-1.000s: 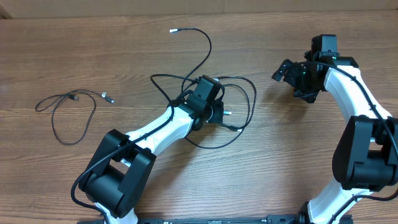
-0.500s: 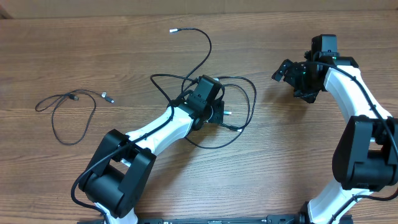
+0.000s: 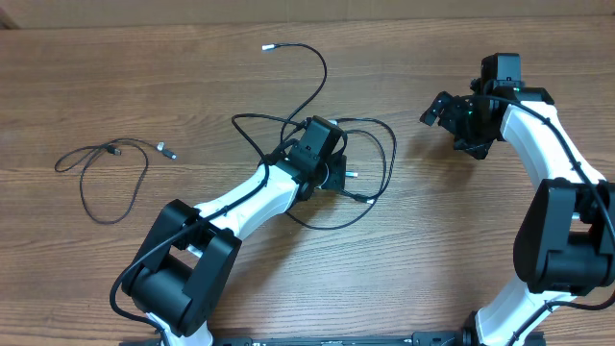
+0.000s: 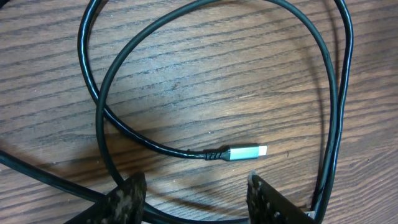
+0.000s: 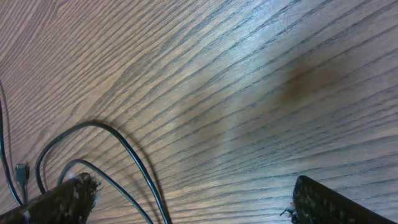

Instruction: Untangle cables

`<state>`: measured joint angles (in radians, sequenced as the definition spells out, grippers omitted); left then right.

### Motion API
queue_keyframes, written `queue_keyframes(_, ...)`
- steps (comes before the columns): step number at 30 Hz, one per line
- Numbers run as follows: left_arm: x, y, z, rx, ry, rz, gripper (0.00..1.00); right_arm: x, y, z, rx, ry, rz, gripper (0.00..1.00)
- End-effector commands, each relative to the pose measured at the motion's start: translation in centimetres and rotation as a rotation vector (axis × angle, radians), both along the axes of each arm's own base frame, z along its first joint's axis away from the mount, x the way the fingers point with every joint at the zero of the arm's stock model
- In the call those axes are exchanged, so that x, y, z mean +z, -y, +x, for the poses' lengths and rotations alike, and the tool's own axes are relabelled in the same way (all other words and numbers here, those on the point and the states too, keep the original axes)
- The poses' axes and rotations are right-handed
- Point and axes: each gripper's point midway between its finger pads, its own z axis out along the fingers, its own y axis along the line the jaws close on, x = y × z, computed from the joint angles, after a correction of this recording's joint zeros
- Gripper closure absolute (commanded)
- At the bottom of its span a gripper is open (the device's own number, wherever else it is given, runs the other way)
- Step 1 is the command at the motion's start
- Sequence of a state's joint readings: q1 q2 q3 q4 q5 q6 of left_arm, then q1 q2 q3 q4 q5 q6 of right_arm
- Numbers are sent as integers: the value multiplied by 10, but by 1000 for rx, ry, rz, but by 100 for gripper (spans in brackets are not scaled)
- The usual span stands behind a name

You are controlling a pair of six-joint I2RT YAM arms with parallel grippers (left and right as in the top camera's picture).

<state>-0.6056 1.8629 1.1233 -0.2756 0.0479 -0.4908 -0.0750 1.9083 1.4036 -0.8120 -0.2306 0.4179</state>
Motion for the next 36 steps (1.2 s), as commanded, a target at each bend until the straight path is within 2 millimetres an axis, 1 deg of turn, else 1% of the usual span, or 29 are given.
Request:
queue_keyframes(1,-7,-1,-1,-6,0,22,48,15,1,6,-2,42,-8,0)
queue_keyframes(7,-7,-1,0,-6,0,23,43,15,1,6,-2,42,-8,0)
queue_keyframes(9,-7,-1,-1,-6,0,23,47,15,1,6,-2,42,-8,0)
queue_keyframes(11,-8,-2,-2,-6,-8,27,53,15,1,6,-2,42,-8,0)
queue_keyframes(15,-11,-5,-6,-6,-24,38,55,15,1,6,-2,42,-8,0)
queue_keyframes(18,-15,-9,-7,37,-37,39,58,15,1,6,-2,42,-8,0)
queue_keyframes(19,-16,-11,-8,55,-42,39,57,15,1,6,-2,42,-8,0)
queue_keyframes(20,-17,-12,-8,68,-46,38,54,15,1,6,-2,42,-8,0)
queue_keyframes(22,-17,-13,-7,83,-44,43,51,15,1,6,-2,42,-8,0)
queue_keyframes(27,-18,-15,-7,90,-45,49,51,15,1,6,-2,42,-8,0)
queue_keyframes(30,-17,-19,-4,114,-33,61,53,15,1,6,-2,42,-8,0)
queue_keyframes(34,-13,-25,7,162,22,86,62,15,1,6,-2,42,-8,0)
queue_keyframes(36,-10,-29,14,183,56,100,64,15,1,6,-2,42,-8,0)
